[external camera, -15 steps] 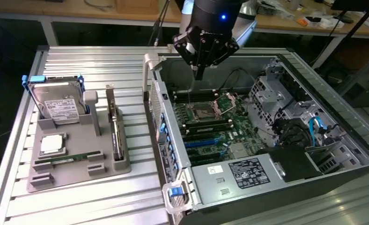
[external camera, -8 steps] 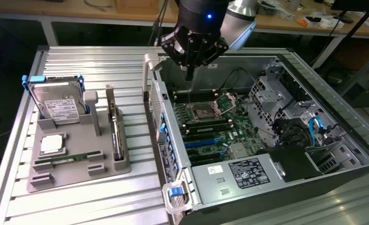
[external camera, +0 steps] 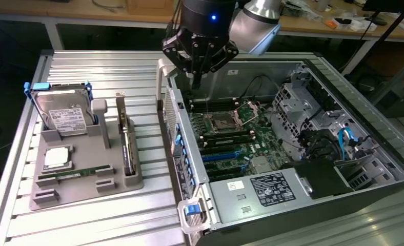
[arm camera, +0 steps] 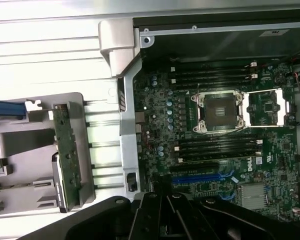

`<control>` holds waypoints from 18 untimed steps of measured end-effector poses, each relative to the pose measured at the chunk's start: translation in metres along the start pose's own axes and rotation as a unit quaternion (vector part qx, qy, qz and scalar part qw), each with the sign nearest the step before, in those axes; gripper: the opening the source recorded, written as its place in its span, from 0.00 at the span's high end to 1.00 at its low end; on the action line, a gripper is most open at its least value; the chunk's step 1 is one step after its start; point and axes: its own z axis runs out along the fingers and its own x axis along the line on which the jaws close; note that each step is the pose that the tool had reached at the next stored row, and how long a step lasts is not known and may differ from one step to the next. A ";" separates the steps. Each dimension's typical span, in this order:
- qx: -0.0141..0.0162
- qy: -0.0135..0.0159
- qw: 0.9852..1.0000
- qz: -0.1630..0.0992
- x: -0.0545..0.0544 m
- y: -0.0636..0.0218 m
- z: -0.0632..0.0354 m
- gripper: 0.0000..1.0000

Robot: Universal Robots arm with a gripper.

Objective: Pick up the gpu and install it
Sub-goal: 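Reach for the gpu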

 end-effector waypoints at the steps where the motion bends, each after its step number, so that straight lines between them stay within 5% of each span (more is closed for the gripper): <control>1: 0.000 0.000 1.000 0.000 0.003 -0.0003 -0.0001 0.89; 18: -0.001 -0.002 1.000 0.000 0.056 -0.0054 -0.0008 0.89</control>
